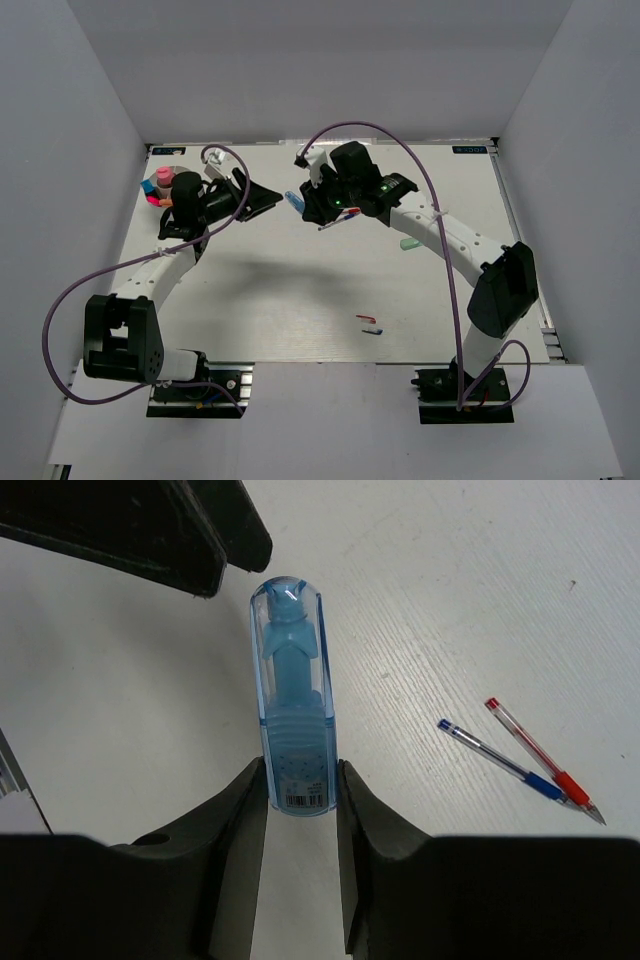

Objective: Sort the stationery into containers
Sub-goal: Pass the stationery from the right arm to the left

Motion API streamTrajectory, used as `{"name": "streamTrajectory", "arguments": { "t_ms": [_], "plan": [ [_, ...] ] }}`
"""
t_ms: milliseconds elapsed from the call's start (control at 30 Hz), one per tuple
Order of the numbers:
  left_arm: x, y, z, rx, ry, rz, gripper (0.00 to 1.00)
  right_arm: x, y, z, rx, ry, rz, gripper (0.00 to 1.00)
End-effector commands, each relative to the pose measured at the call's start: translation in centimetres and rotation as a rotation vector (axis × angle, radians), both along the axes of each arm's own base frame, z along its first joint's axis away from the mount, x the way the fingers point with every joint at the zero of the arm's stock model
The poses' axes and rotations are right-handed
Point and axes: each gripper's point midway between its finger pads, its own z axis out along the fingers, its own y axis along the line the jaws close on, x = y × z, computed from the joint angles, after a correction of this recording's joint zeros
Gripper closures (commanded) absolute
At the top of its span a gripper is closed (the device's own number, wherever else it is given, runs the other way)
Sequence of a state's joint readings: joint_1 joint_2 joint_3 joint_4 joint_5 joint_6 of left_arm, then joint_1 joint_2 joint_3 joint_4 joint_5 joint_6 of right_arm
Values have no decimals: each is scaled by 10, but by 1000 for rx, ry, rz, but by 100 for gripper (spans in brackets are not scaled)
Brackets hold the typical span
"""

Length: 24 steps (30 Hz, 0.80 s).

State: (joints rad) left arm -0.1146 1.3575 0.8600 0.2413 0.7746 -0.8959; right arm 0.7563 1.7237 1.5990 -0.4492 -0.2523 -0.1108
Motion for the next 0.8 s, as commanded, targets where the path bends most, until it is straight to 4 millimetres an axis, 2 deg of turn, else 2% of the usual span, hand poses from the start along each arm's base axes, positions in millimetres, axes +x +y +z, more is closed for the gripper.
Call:
{"name": "streamTrajectory", "arguments": {
  "t_ms": [0,167,367,767],
  "plan": [
    [0,1,26,-33,-77,2,38,0,5,4,15,-11,15,100],
    [1,-7,33,-28,-113,-26,40,-3,10,6,22,-5,41,100],
    [7,-10,30,16,-121,-35,41,-2,19,8,21,-17,54,100],
    [3,-6,-10,128,-37,-10,49,0,25,12,4,-65,39,100]
  ]
}}
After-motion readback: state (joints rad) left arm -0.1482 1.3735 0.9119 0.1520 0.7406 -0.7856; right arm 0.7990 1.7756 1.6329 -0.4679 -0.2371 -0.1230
